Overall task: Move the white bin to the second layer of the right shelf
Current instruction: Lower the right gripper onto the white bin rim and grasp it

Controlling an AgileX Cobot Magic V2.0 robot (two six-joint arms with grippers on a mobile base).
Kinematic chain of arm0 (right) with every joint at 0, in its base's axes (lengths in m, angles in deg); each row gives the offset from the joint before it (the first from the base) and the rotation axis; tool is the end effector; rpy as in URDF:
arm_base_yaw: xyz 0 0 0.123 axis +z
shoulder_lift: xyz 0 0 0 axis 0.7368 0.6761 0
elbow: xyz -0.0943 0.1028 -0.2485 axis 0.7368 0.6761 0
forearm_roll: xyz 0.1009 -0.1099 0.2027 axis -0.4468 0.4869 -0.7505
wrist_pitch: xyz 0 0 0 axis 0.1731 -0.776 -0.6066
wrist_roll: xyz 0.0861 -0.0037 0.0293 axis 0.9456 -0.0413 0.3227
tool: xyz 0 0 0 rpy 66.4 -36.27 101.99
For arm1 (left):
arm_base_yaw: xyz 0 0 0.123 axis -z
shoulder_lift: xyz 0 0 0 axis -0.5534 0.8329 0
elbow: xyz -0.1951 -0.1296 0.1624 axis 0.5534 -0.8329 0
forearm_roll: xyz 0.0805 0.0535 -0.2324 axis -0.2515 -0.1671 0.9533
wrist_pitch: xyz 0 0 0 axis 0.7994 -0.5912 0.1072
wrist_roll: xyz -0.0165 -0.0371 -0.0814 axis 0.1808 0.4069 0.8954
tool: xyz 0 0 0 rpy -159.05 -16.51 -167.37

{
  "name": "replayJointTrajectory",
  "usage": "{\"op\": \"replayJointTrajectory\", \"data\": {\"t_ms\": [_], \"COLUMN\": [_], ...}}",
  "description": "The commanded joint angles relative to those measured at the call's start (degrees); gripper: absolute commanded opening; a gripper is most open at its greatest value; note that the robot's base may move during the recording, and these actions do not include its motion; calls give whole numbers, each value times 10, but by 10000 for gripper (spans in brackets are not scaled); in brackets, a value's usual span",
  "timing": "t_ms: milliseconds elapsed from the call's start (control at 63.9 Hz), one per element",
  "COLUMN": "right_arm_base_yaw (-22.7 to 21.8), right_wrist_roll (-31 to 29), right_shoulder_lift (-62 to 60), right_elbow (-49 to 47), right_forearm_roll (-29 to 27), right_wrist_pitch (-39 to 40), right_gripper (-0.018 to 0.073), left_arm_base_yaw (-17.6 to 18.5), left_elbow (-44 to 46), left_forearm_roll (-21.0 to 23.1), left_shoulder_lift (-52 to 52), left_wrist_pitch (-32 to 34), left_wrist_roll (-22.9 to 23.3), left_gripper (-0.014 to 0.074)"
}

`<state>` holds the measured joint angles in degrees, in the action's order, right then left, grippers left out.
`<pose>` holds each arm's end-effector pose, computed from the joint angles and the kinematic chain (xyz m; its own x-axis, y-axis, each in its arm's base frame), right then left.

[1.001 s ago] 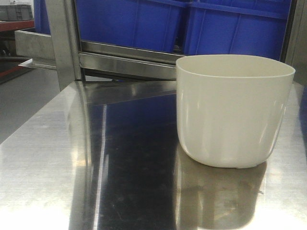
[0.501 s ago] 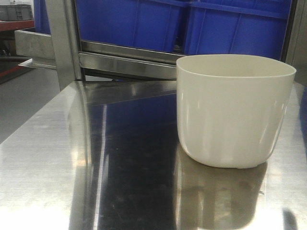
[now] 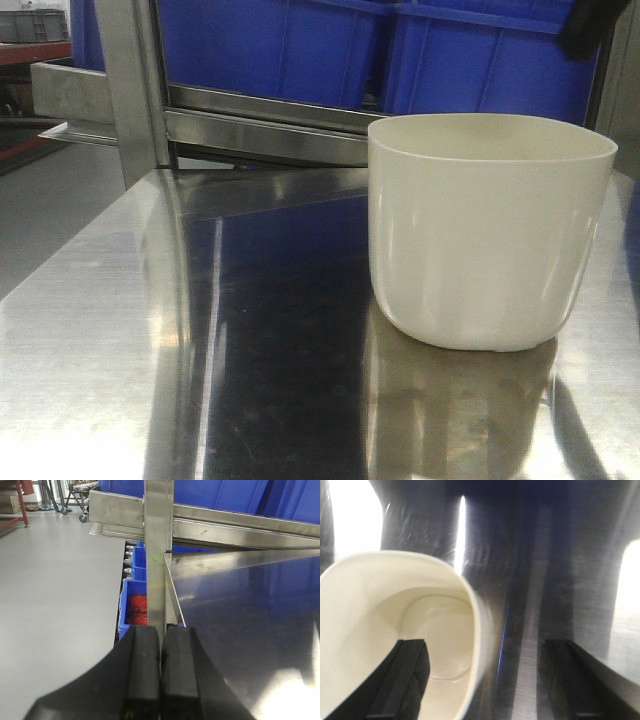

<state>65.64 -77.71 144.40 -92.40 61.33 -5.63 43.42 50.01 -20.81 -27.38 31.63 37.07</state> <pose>0.2558 0.0911 0.3385 -0.8468 -0.0180 -0.5316 -0.1449 0.9694 0.1981 0.0549 -0.0095 0.1940 -0.0992 0.0054 -0.9951 0.1694 0.9855 -0.0115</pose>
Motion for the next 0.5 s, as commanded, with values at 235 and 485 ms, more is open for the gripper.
{"op": "replayJointTrajectory", "data": {"t_ms": [235, 485], "right_arm_base_yaw": [11, 11], "right_wrist_roll": [-6, -6], "right_shoulder_lift": [92, 166], "right_elbow": [-39, -39], "right_forearm_roll": [13, 36], "right_wrist_pitch": [38, 41], "right_gripper": [572, 572], "left_arm_base_yaw": [3, 3], "left_elbow": [-16, -16], "left_forearm_roll": [0, 0], "left_shoulder_lift": [-8, -8], "left_wrist_pitch": [50, 50], "left_wrist_roll": [4, 4], "left_gripper": [85, 85]}}
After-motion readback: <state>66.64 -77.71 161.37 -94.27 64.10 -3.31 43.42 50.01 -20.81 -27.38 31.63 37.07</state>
